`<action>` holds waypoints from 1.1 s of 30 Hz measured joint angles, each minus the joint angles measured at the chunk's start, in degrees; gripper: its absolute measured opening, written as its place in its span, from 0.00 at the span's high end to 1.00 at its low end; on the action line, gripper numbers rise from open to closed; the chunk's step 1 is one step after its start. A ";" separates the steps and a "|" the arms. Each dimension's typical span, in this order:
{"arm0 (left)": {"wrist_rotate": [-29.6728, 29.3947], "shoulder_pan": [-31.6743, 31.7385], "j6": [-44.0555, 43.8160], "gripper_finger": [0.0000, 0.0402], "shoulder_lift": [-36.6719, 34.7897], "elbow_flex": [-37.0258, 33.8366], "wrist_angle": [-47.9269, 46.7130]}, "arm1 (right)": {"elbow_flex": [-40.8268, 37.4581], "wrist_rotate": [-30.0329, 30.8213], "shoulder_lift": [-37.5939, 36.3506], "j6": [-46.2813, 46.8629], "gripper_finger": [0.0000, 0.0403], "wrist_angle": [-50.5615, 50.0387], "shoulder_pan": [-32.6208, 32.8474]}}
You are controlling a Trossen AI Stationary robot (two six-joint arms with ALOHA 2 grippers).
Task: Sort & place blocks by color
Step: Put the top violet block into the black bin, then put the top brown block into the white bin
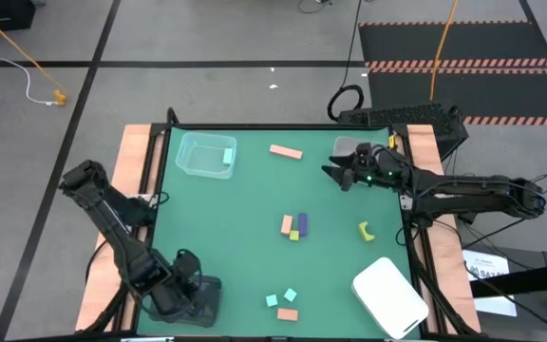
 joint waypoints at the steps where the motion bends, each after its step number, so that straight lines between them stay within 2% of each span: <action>1: 0.63 -0.33 -1.21 0.74 0.00 -1.13 1.17 | 0.00 0.00 0.41 -0.42 0.20 -0.05 0.00; 5: 3.52 -1.06 -5.13 0.73 0.00 -5.41 7.36 | 0.00 -0.03 2.22 -0.74 0.20 -0.04 0.00; 10: 8.83 -1.41 -6.61 0.57 0.00 -8.21 8.86 | 0.00 -0.22 4.12 -0.74 0.20 0.02 0.00; 13: 10.91 -1.39 -6.48 0.50 -0.09 -8.21 8.94 | 0.00 -0.26 4.79 -0.76 0.20 0.87 0.00; 23: 11.19 -0.27 -6.65 0.47 -0.52 -8.17 11.33 | 0.00 2.69 5.49 -0.70 0.20 10.67 -0.04; 28: 9.90 1.68 -5.34 0.47 -3.82 -8.06 13.72 | 0.01 2.68 5.48 -7.08 0.20 13.94 -0.29; 30: 6.86 2.33 -4.10 0.47 -6.12 -8.06 13.57 | 0.41 2.69 5.47 -8.23 0.20 13.63 -0.79; 33: -0.78 3.46 -1.47 0.47 -9.24 -8.04 13.02 | 1.20 2.69 5.49 -10.19 0.20 13.25 -1.56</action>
